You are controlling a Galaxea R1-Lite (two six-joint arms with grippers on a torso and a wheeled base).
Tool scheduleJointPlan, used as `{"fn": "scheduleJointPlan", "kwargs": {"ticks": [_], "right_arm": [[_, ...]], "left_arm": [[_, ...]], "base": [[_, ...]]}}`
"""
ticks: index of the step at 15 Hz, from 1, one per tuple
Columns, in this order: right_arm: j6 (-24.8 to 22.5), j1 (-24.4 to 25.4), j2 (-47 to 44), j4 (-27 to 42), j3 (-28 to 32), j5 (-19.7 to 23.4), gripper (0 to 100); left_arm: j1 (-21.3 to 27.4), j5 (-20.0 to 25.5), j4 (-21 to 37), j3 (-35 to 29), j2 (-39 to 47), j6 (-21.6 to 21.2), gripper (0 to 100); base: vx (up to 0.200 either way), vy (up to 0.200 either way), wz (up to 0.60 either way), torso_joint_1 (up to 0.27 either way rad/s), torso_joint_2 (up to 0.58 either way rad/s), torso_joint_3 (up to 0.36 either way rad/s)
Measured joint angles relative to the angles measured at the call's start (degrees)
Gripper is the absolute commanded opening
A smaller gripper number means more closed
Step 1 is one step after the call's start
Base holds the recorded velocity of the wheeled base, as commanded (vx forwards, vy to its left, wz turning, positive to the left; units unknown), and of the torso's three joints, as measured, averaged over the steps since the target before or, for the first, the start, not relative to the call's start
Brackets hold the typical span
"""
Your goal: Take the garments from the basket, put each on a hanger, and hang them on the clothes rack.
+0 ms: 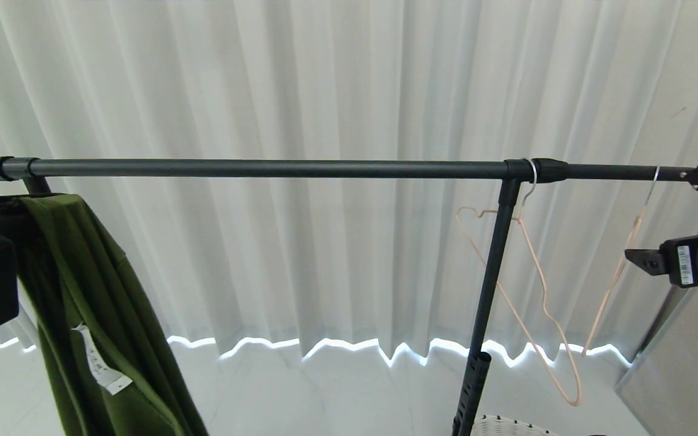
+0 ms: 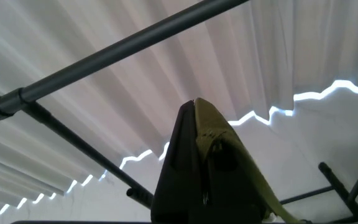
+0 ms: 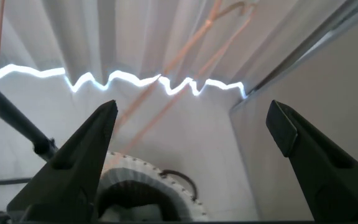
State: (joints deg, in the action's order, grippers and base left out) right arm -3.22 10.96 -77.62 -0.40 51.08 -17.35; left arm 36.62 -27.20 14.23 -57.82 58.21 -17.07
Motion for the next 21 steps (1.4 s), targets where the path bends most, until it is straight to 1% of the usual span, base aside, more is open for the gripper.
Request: {"fn": "scheduleJointPlan", "kwargs": {"ticks": [2, 5, 7, 12, 17, 21], "right_arm": [[4.1, 0.5, -4.2, -0.1, 1.9, -0.2, 100], [5.9, 0.7, -7.6, 0.3, 2.4, -0.3, 100], [6.1, 0.6, -8.4, 0.7, 2.3, -0.3, 100], [6.8, 0.4, -7.2, 3.6, 1.0, -0.3, 100], [7.7, -0.3, -4.4, 3.7, -1.6, -0.3, 100], [9.4, -0.5, -3.4, 3.7, -1.7, -0.3, 100]], "left_arm": [[0.0, 0.0, 0.0, 0.3, -0.9, 0.2, 0], [-0.1, 0.0, 0.0, 0.5, -1.5, 0.2, 0], [-0.1, 0.0, 0.0, 0.5, -1.6, 0.2, 0], [0.0, 0.0, 0.0, 0.3, -1.7, 0.0, 0], [0.0, 0.0, 0.0, 0.2, -1.7, 0.0, 0], [0.0, 0.0, 0.0, 0.2, -1.7, 0.2, 0]], "base": [[0.000, 0.000, 0.00, 0.000, 0.00, 0.000], [0.000, 0.000, 0.00, 0.000, 0.00, 0.000], [0.000, 0.000, 0.00, 0.000, 0.00, 0.000], [0.000, 0.000, 0.00, 0.000, 0.00, 0.000], [0.000, 0.000, 0.00, 0.000, 0.00, 0.000], [0.000, 0.000, 0.00, 0.000, 0.00, 0.000]]}}
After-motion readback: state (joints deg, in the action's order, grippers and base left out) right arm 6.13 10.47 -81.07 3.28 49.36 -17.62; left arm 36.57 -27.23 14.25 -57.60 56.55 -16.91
